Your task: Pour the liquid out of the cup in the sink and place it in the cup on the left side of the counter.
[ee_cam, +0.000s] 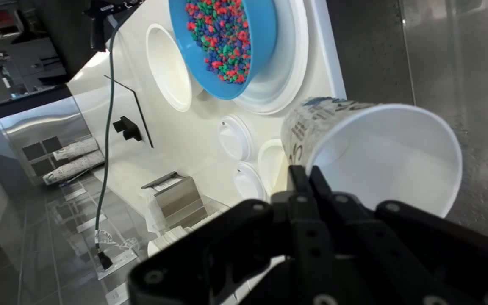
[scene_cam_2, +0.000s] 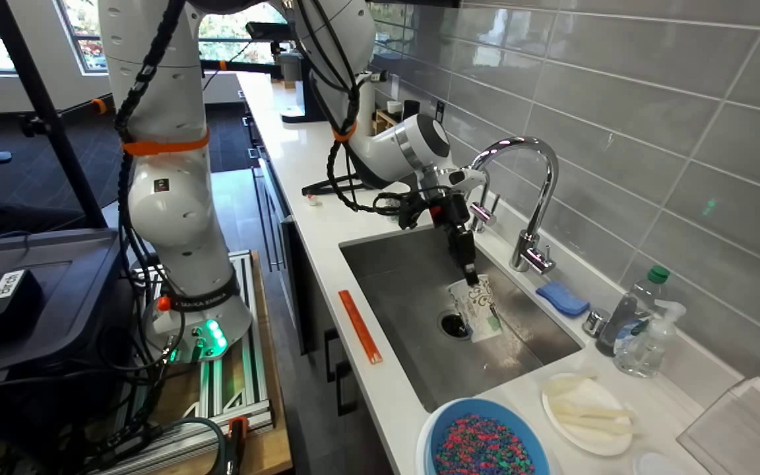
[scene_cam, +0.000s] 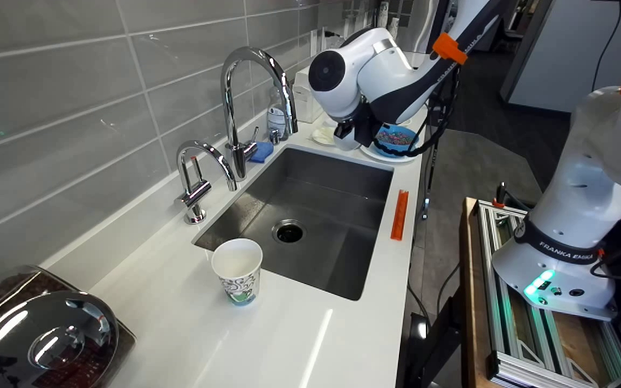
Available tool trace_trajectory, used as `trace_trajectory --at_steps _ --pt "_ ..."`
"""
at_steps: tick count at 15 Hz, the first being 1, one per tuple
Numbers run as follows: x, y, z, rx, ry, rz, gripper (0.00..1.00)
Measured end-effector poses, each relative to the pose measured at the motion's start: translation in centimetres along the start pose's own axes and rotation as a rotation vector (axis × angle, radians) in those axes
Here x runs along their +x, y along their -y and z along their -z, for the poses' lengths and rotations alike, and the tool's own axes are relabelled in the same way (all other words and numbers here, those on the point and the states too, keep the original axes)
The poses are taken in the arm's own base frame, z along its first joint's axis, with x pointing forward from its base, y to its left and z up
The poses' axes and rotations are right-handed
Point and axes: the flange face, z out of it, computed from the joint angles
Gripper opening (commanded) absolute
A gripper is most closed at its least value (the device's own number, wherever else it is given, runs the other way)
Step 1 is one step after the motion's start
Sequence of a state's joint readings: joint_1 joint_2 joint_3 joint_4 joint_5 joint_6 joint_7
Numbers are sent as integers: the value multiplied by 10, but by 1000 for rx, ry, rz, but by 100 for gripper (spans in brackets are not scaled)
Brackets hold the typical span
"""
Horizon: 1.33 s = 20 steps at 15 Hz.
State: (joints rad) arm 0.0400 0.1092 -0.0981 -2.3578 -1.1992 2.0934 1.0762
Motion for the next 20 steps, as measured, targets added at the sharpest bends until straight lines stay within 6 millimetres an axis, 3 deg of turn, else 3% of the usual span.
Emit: trace_trajectory --at_steps 20 --pt "-31 28 48 -389 -31 105 1"
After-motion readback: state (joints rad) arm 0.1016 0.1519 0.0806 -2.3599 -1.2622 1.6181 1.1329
